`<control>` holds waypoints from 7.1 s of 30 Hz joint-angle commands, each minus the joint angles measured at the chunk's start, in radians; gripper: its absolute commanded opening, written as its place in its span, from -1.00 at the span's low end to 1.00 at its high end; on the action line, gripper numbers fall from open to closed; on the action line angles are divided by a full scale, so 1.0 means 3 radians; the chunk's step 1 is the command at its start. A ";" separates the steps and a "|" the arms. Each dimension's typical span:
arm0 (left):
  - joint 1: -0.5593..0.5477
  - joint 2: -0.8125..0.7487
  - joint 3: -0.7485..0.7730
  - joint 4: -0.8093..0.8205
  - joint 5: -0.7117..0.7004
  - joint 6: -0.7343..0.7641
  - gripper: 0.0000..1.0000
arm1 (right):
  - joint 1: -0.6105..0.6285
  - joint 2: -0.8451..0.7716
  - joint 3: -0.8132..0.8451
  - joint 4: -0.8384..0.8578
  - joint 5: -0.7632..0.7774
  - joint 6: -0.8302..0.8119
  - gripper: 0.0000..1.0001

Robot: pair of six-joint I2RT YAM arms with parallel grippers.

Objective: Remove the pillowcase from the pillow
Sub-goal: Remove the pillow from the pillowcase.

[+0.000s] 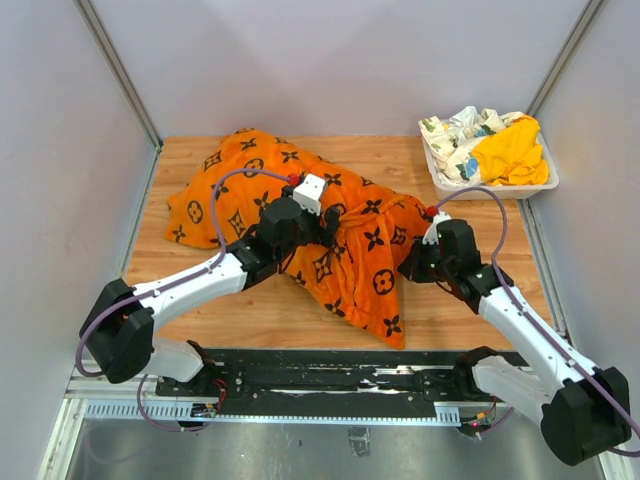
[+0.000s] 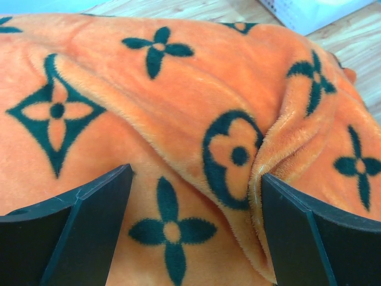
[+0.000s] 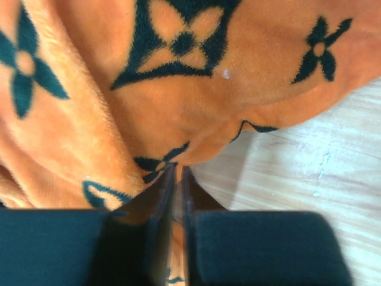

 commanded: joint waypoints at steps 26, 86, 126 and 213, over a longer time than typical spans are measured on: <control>0.0088 0.0194 -0.0003 0.0175 -0.0141 -0.0360 0.85 | 0.0175 0.0375 0.0221 0.0624 -0.0071 -0.0081 -0.98; 0.0065 -0.0019 -0.0457 0.0212 -0.0656 -0.0474 0.93 | -0.0074 -0.0585 -0.0005 -0.0486 0.1555 -0.0071 -0.98; -0.0744 0.0941 0.0312 0.0360 -0.1221 -0.0447 0.99 | -0.0074 -0.0749 -0.0219 -0.0357 0.1237 0.0049 -0.98; -0.0431 -0.2090 -0.0924 0.0636 -0.0889 -0.0250 -0.99 | 0.0098 0.0919 -0.0057 0.1037 -0.0026 0.0379 -0.98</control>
